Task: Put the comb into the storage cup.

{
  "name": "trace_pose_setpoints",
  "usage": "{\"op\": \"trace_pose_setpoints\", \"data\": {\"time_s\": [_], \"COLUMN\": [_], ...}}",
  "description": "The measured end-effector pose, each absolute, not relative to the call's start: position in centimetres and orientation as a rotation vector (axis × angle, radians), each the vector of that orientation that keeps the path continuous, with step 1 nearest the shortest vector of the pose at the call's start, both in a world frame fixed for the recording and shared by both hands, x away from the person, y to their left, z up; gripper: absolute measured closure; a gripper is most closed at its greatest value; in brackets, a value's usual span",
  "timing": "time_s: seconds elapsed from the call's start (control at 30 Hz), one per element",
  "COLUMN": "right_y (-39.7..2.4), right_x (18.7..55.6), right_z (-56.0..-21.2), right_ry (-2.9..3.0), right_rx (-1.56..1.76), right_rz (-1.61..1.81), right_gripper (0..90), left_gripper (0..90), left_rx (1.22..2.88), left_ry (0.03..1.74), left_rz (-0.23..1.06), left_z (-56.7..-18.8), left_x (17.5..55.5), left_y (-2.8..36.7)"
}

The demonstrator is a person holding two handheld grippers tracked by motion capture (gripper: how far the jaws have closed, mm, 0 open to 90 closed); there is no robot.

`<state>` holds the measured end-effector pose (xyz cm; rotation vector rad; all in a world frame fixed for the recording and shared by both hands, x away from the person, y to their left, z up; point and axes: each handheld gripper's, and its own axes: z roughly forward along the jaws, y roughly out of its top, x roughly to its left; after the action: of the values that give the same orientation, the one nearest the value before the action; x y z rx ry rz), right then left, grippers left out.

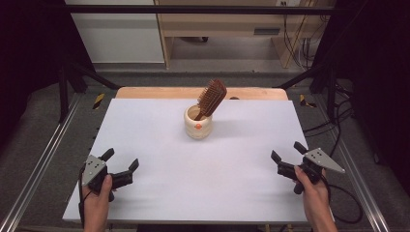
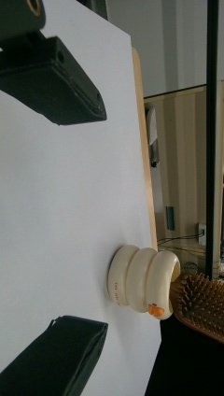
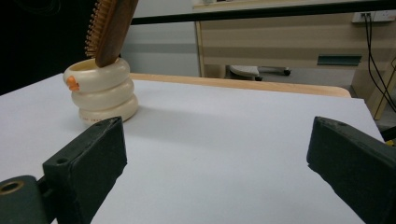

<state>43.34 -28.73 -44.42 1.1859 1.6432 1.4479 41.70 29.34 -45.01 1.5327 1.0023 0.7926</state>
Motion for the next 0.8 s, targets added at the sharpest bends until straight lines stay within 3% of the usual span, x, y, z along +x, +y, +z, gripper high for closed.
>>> {"op": "trace_pose_setpoints", "data": {"time_s": [0.8], "right_y": [-26.1], "right_x": [43.0], "right_z": [-46.6], "right_ry": [1.793], "right_rx": [1.106], "right_rz": [1.478], "right_gripper": [4.8], "left_gripper": [1.7], "left_rx": [1.510], "left_ry": [0.997], "left_rz": [0.782], "left_z": [-44.7], "left_x": [40.8], "left_y": [29.7]}}
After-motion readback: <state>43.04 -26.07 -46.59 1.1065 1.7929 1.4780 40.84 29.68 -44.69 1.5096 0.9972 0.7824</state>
